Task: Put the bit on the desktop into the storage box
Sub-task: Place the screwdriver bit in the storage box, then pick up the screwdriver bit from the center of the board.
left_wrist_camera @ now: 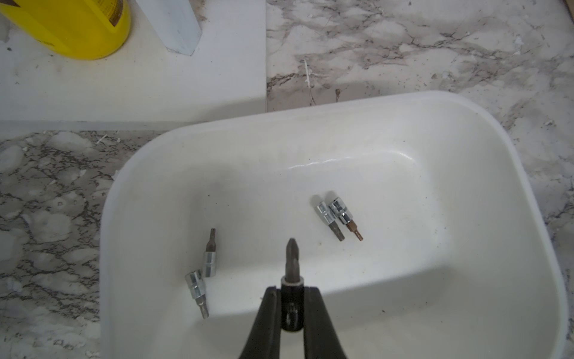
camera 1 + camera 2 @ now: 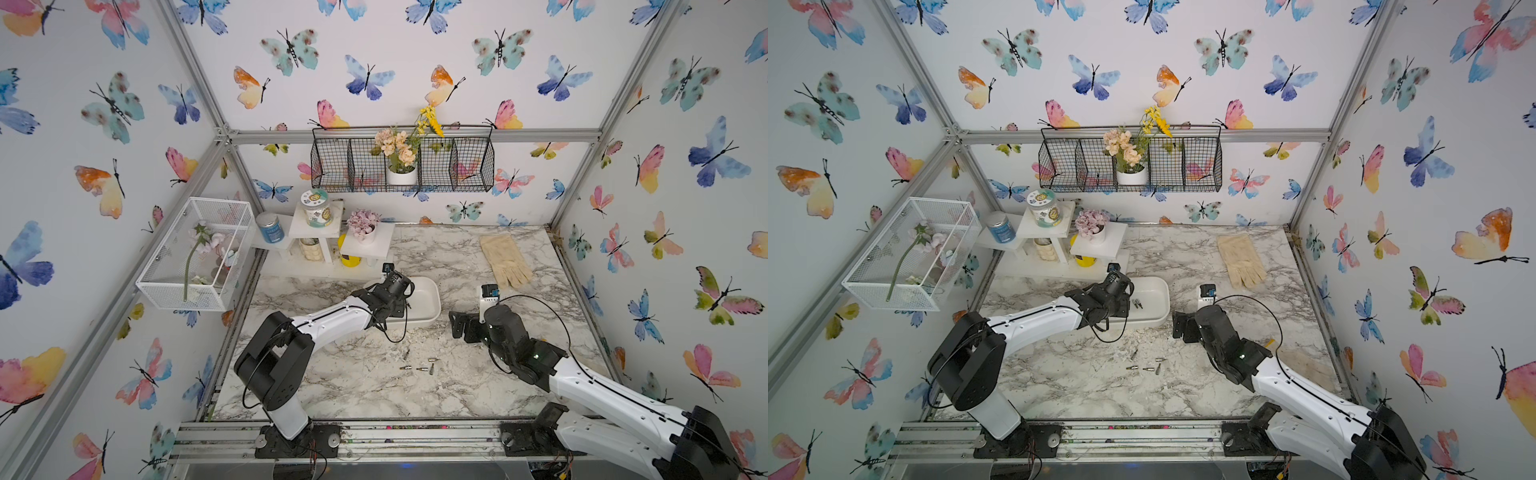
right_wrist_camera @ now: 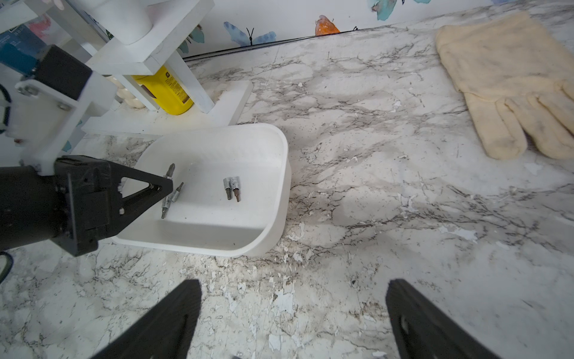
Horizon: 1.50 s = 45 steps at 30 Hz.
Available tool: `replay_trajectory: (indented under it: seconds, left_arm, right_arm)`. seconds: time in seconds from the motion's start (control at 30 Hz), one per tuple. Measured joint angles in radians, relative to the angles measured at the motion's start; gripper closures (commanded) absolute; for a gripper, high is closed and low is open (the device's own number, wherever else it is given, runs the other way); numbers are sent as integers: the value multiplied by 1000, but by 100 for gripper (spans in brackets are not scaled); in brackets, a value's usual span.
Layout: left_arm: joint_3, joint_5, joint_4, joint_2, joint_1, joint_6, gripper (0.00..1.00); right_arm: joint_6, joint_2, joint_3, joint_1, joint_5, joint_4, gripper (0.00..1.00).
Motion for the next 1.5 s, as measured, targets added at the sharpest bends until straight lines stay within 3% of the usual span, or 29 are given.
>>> replay_trajectory:
  seconds: [0.27,0.53,0.67,0.77,1.17,1.33,1.5]
  left_arm:
    - [1,11,23,22,3,16,57]
    - [-2,25,16,-4,4,12,40]
    - [-31,35,15,-100,4,1,24]
    - [-77,36,11,-210,4,-18,3]
    - [-314,14,-50,-544,4,-101,1]
    - [-404,6,-72,-666,4,-134,1]
    - [-446,-21,-107,-732,4,-163,1]
  right_arm:
    - [-13,20,0,0,-13,0,2]
    - [-41,51,3,0,-63,-10,2]
    - [-61,87,34,0,-115,-44,7]
    - [-67,127,66,0,-166,-63,10]
    - [-8,280,116,29,-320,-97,22]
    - [27,344,147,84,-338,-98,28]
    - [51,427,219,166,-332,-103,28]
